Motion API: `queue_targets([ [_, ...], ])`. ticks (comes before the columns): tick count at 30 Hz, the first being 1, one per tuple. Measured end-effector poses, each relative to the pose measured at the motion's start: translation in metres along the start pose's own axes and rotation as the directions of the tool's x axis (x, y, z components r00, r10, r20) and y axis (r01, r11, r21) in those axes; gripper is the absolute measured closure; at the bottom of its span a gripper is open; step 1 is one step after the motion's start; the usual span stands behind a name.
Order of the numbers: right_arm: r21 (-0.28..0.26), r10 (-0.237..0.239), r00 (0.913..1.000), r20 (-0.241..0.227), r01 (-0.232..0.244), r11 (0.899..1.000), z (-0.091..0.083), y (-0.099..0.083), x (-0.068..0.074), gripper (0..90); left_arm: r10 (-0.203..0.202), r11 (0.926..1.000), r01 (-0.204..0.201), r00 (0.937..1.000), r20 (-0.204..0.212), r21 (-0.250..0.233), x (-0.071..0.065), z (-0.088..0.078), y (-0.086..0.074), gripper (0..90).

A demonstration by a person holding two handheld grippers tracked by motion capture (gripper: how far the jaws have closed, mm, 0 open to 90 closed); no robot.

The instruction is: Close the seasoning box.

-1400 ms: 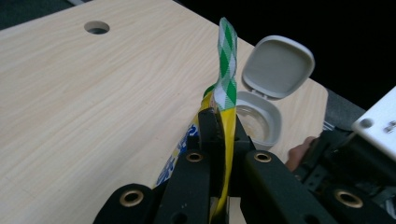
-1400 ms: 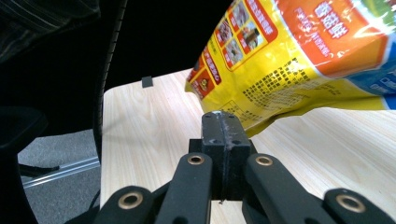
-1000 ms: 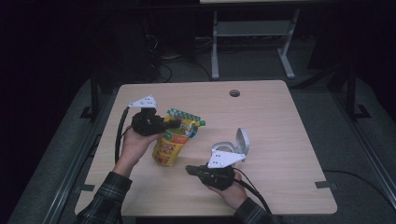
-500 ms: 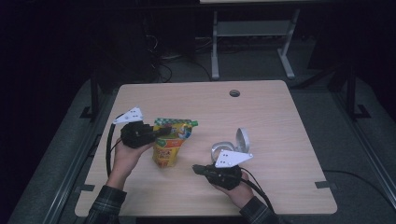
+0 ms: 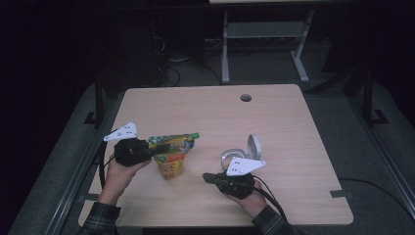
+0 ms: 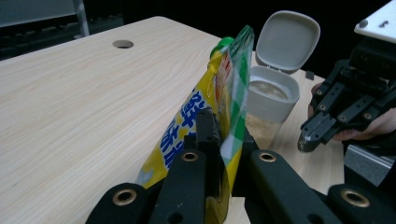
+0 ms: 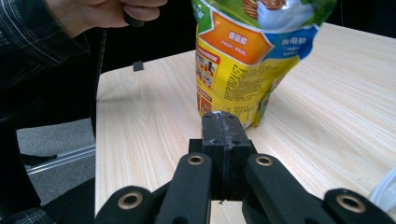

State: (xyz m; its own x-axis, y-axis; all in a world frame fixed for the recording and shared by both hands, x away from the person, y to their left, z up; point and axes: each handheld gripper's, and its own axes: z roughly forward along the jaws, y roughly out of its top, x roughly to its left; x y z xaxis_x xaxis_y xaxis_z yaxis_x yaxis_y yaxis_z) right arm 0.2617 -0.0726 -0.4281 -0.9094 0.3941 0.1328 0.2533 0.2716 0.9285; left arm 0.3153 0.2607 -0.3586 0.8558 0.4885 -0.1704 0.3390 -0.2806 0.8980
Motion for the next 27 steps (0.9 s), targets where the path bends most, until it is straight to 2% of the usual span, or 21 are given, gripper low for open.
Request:
queue_targets([
  [9, 0.002, 0.004, 1.0000, 0.004, -0.004, 1.000, -0.001, 0.000, -0.001, 90.0, 0.007, 1.0000, -0.007, 0.9996, -0.026, 0.003, -0.001, -0.012, -0.012, 80.2],
  [13, 0.004, 0.010, 0.9999, 0.003, -0.010, 1.000, -0.002, 0.000, -0.001, 90.0, -0.002, 1.0000, 0.002, 0.9999, -0.017, -0.009, -0.001, -0.017, -0.015, 76.3],
  [16, 0.005, 0.008, 1.0000, 0.005, -0.008, 1.000, -0.003, 0.000, -0.002, 90.0, -0.004, 1.0000, 0.004, 0.9999, -0.011, 0.002, -0.002, -0.019, -0.018, 64.5],
  [21, 0.009, 0.011, 0.9999, 0.008, -0.012, 1.000, -0.007, 0.000, -0.001, 90.0, 0.012, 0.9999, -0.011, 0.9997, -0.023, 0.011, -0.005, -0.023, -0.026, 47.5],
  [27, 0.011, 0.017, 0.9994, 0.031, -0.018, 1.000, -0.023, -0.002, -0.004, 90.0, 0.010, 0.9997, -0.008, 0.9984, -0.056, 0.025, -0.007, -0.032, -0.040, 36.0],
])
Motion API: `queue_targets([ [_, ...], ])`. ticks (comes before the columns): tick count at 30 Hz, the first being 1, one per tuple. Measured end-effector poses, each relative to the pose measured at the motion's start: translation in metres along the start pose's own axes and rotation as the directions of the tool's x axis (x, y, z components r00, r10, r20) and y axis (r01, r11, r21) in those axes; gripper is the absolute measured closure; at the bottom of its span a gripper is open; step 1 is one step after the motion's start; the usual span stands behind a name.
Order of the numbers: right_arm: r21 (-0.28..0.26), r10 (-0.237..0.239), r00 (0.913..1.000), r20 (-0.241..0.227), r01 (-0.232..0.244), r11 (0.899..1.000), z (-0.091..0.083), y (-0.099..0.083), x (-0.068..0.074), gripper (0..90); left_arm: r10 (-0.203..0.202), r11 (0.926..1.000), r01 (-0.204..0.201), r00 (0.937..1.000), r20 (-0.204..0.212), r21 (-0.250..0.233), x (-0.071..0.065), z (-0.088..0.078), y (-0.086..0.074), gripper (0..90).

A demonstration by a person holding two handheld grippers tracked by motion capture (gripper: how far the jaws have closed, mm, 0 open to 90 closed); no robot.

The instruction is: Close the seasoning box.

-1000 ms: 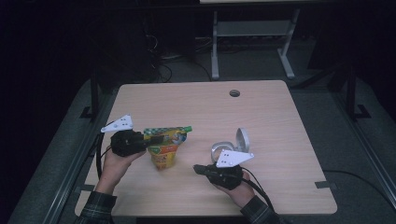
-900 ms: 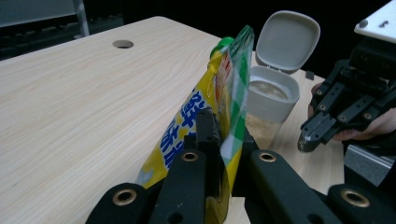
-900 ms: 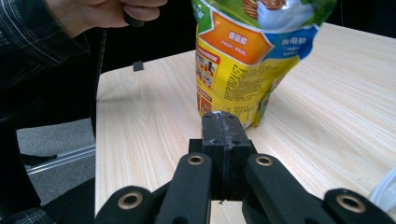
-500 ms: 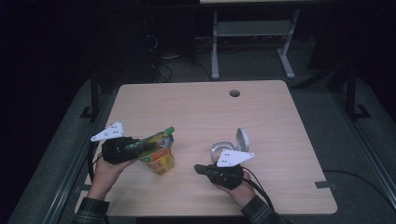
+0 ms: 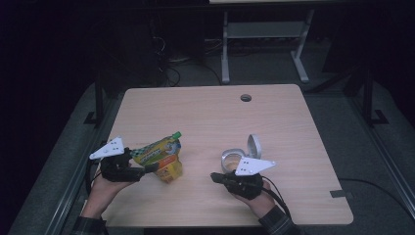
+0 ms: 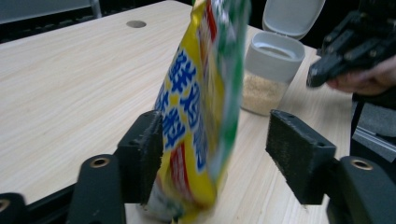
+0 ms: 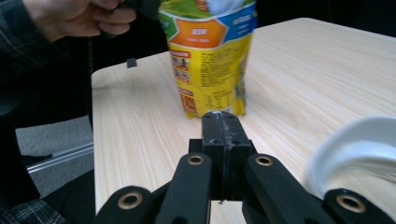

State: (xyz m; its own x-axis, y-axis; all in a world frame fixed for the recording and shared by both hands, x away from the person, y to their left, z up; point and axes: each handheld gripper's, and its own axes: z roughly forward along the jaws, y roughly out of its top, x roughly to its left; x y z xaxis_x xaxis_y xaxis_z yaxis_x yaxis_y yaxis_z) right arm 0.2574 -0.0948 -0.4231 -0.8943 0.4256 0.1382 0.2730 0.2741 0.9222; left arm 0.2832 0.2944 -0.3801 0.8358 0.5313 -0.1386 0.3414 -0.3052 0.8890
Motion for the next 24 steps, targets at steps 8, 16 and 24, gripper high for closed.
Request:
queue_targets([
  [8, 0.002, 0.016, 0.9987, 0.048, -0.016, 1.000, -0.029, -0.004, -0.008, 90.0, 0.003, 0.9988, -0.001, 0.9989, -0.047, 0.049, -0.006, -0.005, -0.023, 26.5],
  [16, 0.032, 0.014, 0.9951, 0.098, -0.017, 0.999, -0.051, -0.013, -0.013, 90.0, 0.006, 0.9940, 0.002, 0.9971, -0.076, 0.109, -0.012, -0.003, -0.047, 23.3],
  [24, 0.068, 0.025, 0.9864, 0.162, -0.036, 0.997, -0.073, -0.025, -0.021, 89.9, -0.004, 0.9917, 0.016, 0.9950, -0.100, 0.127, -0.013, -0.002, -0.064, 23.1],
])
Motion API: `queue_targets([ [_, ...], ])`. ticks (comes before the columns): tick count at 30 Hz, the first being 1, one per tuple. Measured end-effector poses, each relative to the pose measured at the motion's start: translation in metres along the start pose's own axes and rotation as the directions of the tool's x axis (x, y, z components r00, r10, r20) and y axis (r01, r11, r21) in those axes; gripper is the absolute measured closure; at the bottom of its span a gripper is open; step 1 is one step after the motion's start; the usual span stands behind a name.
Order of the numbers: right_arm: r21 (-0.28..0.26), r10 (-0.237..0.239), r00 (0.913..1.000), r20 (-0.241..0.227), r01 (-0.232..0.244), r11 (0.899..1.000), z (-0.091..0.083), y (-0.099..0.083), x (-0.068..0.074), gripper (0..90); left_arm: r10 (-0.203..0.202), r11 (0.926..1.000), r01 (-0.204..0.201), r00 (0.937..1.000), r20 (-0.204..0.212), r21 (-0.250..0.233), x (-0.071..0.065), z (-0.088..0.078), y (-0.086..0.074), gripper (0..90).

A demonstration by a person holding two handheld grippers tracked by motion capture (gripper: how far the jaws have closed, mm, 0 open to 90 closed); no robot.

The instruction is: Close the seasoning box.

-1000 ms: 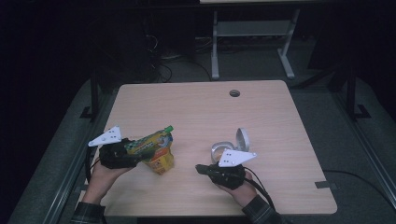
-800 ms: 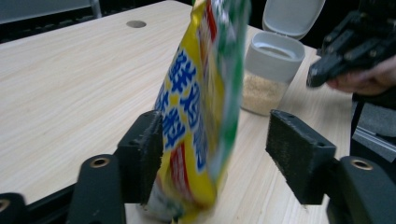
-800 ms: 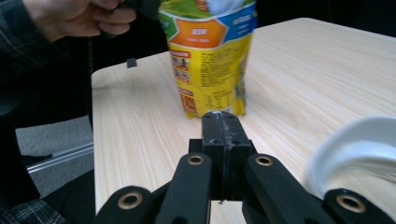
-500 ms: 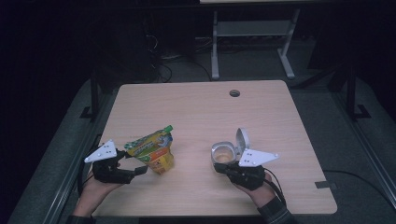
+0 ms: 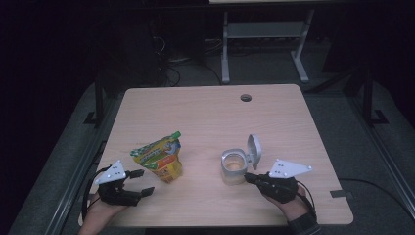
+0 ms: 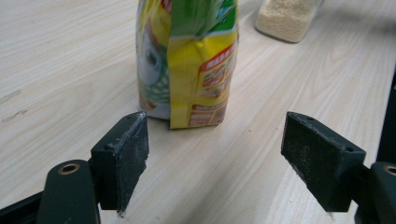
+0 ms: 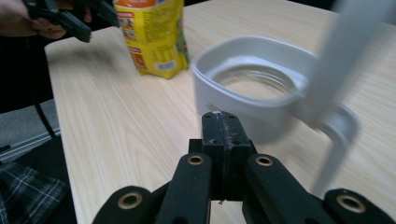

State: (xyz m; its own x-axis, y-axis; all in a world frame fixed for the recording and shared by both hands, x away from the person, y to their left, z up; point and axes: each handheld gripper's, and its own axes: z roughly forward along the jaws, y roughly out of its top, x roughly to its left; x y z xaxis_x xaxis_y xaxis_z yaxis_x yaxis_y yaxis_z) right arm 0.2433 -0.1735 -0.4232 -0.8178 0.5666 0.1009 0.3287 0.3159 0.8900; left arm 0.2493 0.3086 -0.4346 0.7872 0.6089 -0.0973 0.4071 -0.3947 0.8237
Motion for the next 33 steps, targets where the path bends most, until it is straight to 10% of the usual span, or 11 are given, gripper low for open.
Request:
queue_targets([
  [15, -0.039, 0.062, 0.9910, 0.118, -0.058, 0.998, -0.021, -0.003, -0.031, 90.0, -0.024, 0.9992, 0.023, 0.9996, 0.013, 0.033, 0.004, 0.008, -0.007, 23.0],
  [33, -0.131, 0.084, 0.9894, 0.119, -0.068, 0.989, -0.016, 0.022, -0.037, 90.0, -0.019, 0.9992, 0.018, 0.9997, 0.018, 0.034, 0.003, 0.010, -0.004, 22.9],
])
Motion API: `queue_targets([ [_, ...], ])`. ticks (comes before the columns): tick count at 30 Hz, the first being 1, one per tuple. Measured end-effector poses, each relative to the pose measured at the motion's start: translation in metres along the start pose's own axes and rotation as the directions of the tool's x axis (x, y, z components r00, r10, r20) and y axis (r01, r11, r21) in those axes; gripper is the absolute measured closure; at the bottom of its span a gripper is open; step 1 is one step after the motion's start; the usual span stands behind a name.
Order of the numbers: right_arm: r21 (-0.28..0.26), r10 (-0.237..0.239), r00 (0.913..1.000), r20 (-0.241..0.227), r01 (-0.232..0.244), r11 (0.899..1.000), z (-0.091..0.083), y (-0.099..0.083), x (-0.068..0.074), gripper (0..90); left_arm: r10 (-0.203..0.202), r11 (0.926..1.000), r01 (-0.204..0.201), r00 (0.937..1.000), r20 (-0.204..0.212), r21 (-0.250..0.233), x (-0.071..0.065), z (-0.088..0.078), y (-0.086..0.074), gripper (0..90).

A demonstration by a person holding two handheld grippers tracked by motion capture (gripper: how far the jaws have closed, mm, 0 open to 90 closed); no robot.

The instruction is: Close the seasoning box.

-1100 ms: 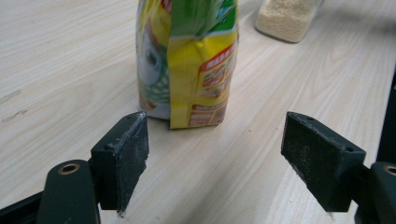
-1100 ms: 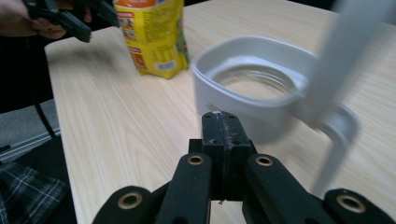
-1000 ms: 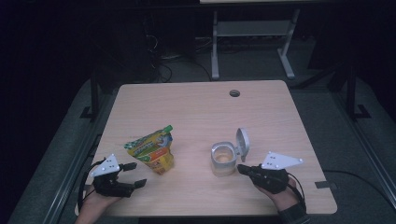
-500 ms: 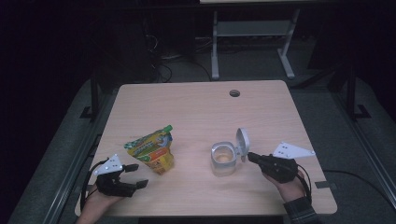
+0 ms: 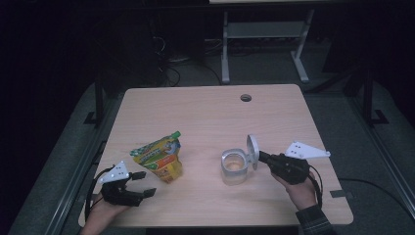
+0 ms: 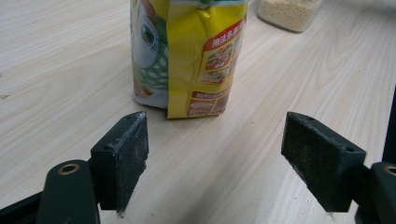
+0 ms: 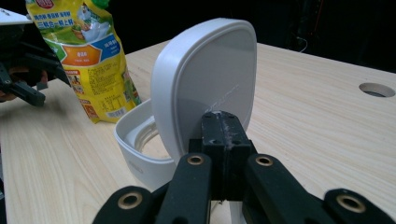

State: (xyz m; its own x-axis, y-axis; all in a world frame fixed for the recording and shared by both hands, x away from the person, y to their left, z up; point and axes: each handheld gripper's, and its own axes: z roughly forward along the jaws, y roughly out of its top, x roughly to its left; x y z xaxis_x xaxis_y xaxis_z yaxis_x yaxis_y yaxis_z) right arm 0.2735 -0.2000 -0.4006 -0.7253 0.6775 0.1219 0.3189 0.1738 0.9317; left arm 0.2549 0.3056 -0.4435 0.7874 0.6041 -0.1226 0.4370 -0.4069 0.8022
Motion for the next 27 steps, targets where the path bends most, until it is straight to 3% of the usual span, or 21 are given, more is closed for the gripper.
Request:
queue_targets([
  [11, -0.009, -0.002, 0.9994, -0.035, 0.002, 1.000, 0.004, 0.004, 0.007, 90.0, 0.001, 1.0000, -0.001, 1.0000, 0.007, -0.004, -0.001, 0.000, 0.001, 22.9],
  [15, -0.005, -0.022, 0.9987, -0.047, 0.022, 1.000, 0.007, 0.006, 0.012, 90.0, 0.004, 1.0000, -0.004, 1.0000, 0.008, 0.000, -0.002, 0.000, 0.001, 22.8],
  [27, 0.003, -0.018, 0.9993, 0.032, 0.018, 1.000, -0.006, 0.000, -0.001, 89.7, -0.001, 1.0000, 0.001, 0.9999, 0.010, -0.006, -0.002, 0.000, 0.001, 22.8],
])
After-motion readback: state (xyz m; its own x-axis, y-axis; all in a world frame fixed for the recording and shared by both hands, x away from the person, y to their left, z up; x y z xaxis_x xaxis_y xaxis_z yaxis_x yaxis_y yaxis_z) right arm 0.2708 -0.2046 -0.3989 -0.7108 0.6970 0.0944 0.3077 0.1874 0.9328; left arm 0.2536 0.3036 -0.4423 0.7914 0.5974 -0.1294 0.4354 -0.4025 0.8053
